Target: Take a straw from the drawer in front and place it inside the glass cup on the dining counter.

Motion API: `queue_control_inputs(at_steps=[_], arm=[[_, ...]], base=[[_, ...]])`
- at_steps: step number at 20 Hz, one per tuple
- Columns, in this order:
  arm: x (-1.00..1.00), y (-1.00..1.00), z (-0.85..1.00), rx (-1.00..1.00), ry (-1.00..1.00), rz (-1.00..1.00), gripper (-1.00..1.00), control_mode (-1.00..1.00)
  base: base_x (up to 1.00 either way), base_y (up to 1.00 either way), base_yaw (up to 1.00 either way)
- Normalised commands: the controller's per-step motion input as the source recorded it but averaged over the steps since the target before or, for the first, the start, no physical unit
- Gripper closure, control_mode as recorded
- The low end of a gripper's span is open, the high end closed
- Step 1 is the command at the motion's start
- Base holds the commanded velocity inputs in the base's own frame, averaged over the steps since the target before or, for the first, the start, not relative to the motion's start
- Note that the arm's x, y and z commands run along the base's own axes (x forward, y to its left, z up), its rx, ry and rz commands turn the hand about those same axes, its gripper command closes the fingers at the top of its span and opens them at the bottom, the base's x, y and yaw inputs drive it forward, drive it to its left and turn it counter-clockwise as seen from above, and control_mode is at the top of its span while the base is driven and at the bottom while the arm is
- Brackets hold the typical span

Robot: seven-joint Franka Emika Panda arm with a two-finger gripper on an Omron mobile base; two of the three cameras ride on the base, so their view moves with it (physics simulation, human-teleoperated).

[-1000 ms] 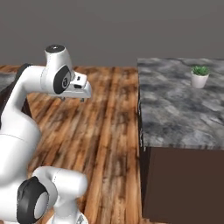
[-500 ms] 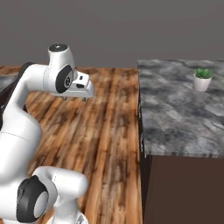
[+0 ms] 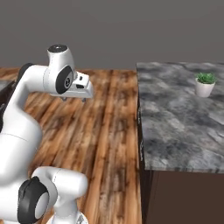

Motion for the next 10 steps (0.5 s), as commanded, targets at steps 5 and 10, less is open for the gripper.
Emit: queue_control_inputs(at_steps=[5, 10], arm=[[0.00, 0.00, 0.00, 0.00, 0.00, 0.00, -1.00, 1.00], [0.00, 0.00, 0.00, 0.00, 0.00, 0.00, -1.00, 1.00]], base=[[0.43, 0.00, -0.04], [0.42, 0.00, -0.16]])
